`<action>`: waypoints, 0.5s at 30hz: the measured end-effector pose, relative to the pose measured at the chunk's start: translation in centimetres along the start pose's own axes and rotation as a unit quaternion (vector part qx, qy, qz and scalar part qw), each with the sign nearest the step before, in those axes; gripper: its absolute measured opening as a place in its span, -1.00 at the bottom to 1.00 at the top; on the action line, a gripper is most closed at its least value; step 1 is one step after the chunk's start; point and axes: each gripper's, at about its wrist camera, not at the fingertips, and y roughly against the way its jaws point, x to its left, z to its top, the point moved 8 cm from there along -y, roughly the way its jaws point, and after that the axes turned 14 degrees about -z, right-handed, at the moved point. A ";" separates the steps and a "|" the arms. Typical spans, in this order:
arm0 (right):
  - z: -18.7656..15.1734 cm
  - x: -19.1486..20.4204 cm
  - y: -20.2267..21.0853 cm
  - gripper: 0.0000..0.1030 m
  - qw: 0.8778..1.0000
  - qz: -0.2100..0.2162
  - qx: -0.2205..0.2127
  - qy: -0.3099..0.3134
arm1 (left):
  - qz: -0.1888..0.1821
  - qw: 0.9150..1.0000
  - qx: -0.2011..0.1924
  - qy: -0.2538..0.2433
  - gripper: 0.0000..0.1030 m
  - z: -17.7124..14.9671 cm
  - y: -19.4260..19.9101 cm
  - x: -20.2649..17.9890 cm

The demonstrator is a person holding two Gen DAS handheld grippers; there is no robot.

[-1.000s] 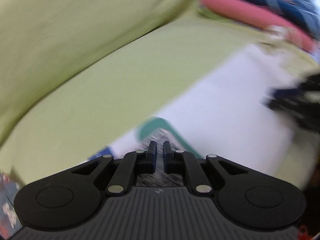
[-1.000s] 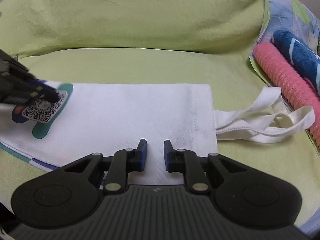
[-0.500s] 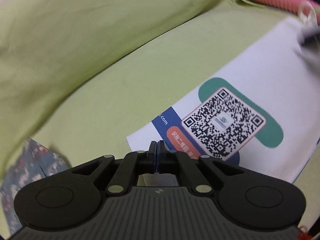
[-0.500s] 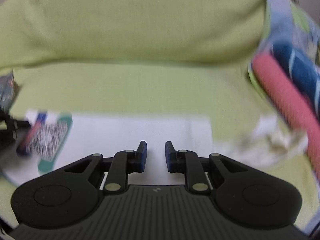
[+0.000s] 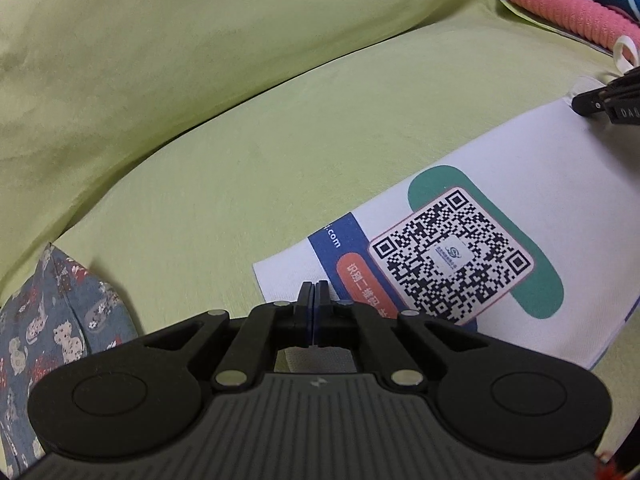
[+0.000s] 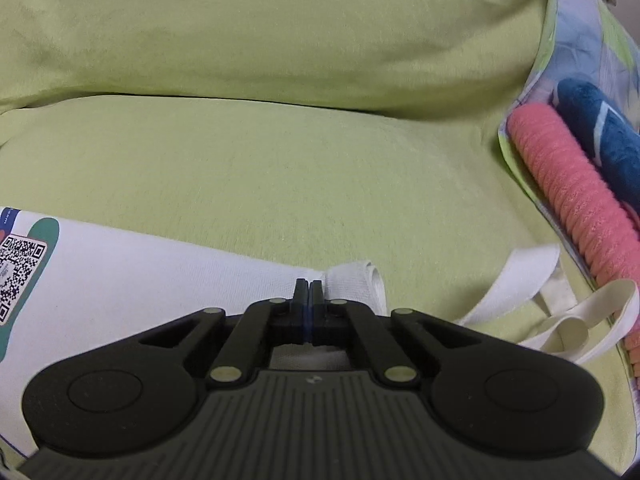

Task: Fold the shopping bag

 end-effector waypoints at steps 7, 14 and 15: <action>0.2 -0.1 0.5 -1.00 1.000 0.000 -0.002 -0.013 | -0.011 1.000 0.007 0.024 -1.00 0.9 -0.2 0.9; -0.3 -1.4 5.4 -0.92 0.998 0.000 -0.041 -0.043 | -0.014 0.999 0.005 0.031 -1.00 0.3 -0.2 1.0; -0.9 -1.7 6.2 -0.92 0.998 -0.006 -0.043 -0.044 | -0.014 0.999 0.004 0.030 -1.00 0.3 -0.1 0.9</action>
